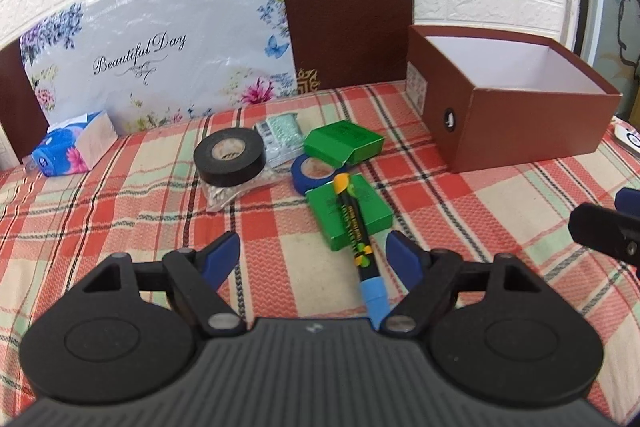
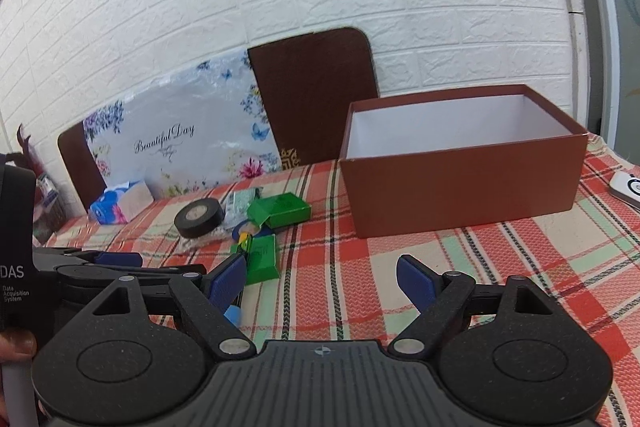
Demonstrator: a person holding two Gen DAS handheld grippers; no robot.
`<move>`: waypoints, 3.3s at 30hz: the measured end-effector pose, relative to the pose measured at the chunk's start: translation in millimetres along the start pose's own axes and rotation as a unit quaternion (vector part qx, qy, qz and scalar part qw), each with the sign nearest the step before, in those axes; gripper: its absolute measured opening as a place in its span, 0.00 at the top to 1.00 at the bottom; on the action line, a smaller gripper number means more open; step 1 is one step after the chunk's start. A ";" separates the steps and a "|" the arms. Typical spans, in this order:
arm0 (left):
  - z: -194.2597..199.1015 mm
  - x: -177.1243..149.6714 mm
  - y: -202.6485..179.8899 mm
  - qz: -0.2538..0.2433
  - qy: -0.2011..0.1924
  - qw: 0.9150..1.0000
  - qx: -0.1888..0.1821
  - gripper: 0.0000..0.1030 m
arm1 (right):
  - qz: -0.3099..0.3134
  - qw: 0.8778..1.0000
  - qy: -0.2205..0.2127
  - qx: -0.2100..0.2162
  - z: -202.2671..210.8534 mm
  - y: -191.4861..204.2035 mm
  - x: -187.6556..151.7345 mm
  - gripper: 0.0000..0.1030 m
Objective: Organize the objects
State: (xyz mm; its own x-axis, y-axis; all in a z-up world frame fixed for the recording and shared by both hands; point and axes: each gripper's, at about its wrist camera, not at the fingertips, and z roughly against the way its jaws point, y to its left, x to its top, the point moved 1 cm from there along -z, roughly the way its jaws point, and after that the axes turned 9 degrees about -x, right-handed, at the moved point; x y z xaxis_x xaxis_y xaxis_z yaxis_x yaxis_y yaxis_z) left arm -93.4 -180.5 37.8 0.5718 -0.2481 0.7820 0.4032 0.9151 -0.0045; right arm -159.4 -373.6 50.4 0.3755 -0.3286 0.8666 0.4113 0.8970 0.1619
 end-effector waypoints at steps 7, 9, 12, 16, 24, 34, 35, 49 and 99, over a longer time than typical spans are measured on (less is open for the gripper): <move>-18.5 -6.2 39.7 0.039 0.015 0.999 0.006 0.21 | 0.035 0.999 0.036 0.017 -24.1 25.3 -9.3 0.20; -23.7 -7.7 57.4 0.063 0.022 0.998 -0.001 0.21 | 0.047 0.997 0.049 0.023 -31.7 33.1 -14.5 0.20; -29.7 -8.2 78.6 0.094 0.034 0.995 -0.022 0.21 | 0.062 0.995 0.070 0.032 -43.3 43.9 -21.9 0.21; -34.6 -4.8 84.7 0.124 0.045 0.989 -0.074 0.22 | 0.082 0.991 0.092 0.043 -59.5 56.5 -29.8 0.21; -62.5 0.2 44.5 0.093 0.078 0.982 -0.144 0.31 | 0.115 0.984 0.123 0.064 -92.6 75.4 -39.0 0.38; -83.7 -5.5 30.2 0.118 0.109 0.968 -0.190 0.79 | 0.171 0.979 0.078 0.083 -90.0 95.2 -49.0 0.80; -79.4 -1.5 27.4 0.113 0.102 0.969 -0.192 0.79 | 0.174 0.979 0.066 0.080 -85.1 94.4 -47.8 0.80; -59.1 148.2 -69.8 -0.016 -0.001 0.973 -0.231 0.83 | 0.091 0.993 -0.079 0.012 -69.6 10.5 63.8 0.80; -31.5 61.6 -38.3 -0.047 -0.016 0.998 -0.039 0.45 | -0.007 0.998 -0.049 -0.035 -39.5 -19.1 26.9 0.61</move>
State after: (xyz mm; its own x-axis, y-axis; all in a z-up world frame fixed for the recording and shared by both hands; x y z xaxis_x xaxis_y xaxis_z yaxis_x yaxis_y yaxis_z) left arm -51.1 -240.8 66.5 0.5065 -0.3211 0.8002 0.5096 0.8601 0.0226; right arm -124.3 -411.2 52.0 0.2888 -0.3067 0.9069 0.4746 0.8686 0.1426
